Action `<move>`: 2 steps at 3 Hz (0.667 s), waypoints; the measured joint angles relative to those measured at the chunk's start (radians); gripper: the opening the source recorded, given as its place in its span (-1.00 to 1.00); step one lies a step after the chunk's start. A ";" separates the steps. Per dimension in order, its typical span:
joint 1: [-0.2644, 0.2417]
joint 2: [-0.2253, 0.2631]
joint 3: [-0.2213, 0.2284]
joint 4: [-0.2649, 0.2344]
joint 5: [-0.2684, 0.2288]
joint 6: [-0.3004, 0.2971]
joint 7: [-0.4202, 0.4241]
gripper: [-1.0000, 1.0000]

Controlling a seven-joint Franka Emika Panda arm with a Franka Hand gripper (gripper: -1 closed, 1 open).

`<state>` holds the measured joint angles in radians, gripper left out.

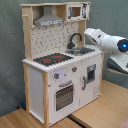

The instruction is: Play with the kitchen

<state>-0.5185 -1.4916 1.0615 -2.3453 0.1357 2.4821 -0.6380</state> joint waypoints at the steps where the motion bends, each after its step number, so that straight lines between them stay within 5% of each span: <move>1: -0.048 0.019 -0.009 0.069 0.003 -0.066 0.070 1.00; 2: -0.108 0.047 -0.020 0.136 0.010 -0.127 0.139 1.00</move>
<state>-0.6269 -1.4448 1.0411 -2.2092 0.1461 2.3547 -0.4995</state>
